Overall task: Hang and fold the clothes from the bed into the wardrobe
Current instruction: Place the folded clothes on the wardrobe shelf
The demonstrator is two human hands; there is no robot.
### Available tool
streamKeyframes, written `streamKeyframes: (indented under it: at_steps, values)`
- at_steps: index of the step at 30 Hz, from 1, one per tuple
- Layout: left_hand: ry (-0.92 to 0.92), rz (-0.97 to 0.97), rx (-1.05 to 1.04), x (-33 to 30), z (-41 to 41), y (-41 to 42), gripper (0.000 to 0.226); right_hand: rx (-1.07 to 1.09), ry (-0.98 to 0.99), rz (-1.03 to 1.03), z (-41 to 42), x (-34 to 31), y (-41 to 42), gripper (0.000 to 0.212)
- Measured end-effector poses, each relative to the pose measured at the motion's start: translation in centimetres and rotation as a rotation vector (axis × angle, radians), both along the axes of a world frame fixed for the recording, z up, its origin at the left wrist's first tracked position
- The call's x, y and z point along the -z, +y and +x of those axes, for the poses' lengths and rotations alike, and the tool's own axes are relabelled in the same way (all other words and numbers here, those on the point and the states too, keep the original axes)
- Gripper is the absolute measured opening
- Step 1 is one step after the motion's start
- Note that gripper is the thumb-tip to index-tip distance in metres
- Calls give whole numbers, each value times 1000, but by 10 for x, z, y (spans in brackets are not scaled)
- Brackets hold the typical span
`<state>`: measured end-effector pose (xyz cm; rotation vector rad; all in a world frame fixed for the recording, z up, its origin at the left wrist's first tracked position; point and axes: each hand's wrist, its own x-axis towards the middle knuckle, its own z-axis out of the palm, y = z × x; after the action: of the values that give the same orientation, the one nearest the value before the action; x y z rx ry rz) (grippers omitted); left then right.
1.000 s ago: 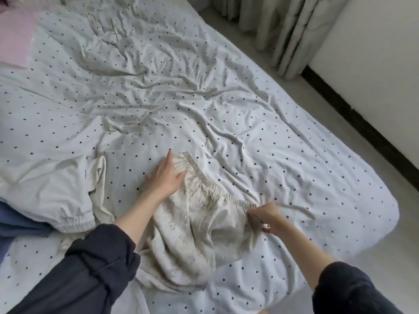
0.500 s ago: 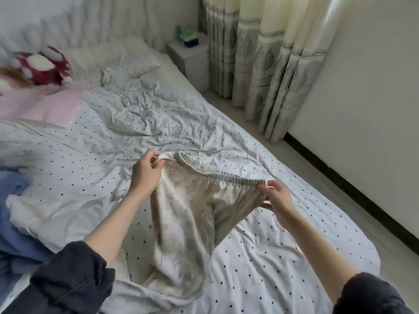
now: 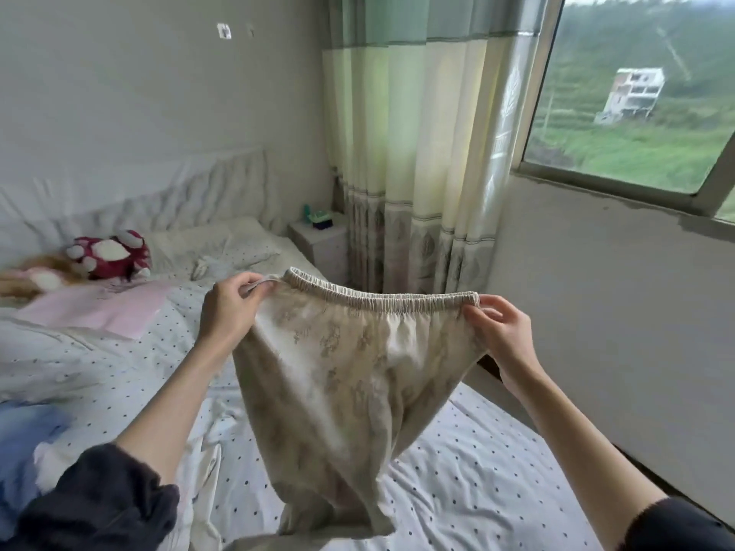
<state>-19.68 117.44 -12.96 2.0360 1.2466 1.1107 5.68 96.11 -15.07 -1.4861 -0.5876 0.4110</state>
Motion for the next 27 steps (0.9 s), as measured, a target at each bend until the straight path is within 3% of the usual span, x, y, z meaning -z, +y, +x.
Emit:
streamKeyframes:
  at_steps: [7,13,19,23,27]
  values:
    - [-286,164,-22,-140,12,-1,23,76,-316,172,14,-164,18,22]
    - [-563,317,5,-259,15,-18,24,232,-574,459,4,-293,10,15]
    - [-712,302,-1,-289,-14,-20,11,177,-705,492,-22,-320,-3,6]
    - [-723,326,-105,-291,-45,-23,21,67,-750,530,-51,-316,-6,14]
    - [-737,323,-128,-310,-68,-27,23,117,-789,574,-74,-328,1,9]
